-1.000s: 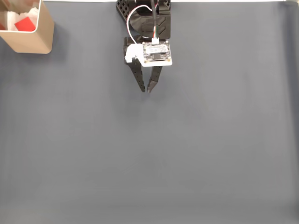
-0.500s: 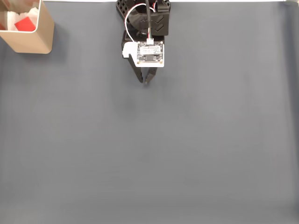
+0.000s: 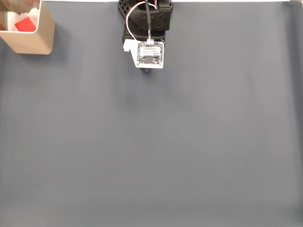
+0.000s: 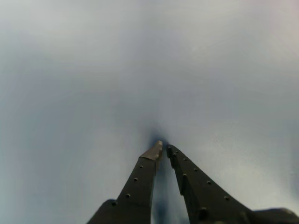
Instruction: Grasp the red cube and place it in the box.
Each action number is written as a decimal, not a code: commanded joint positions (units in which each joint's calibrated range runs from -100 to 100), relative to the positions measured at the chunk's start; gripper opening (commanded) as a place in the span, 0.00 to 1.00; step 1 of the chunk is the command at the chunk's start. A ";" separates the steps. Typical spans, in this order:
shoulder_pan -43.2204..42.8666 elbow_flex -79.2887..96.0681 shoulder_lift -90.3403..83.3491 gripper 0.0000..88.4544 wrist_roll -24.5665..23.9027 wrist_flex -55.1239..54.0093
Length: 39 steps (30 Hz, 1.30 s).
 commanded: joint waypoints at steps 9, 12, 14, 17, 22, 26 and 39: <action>-0.79 0.54 -3.73 0.00 2.10 5.27; -0.79 0.54 -3.73 0.00 2.69 6.00; -0.79 0.54 -3.73 0.00 2.83 6.41; -0.79 0.54 -3.73 0.00 2.78 7.15; -0.44 0.54 -3.82 0.00 2.10 7.48; -0.36 0.54 -3.82 0.00 1.12 7.64; -0.36 0.54 -3.82 0.00 1.17 7.64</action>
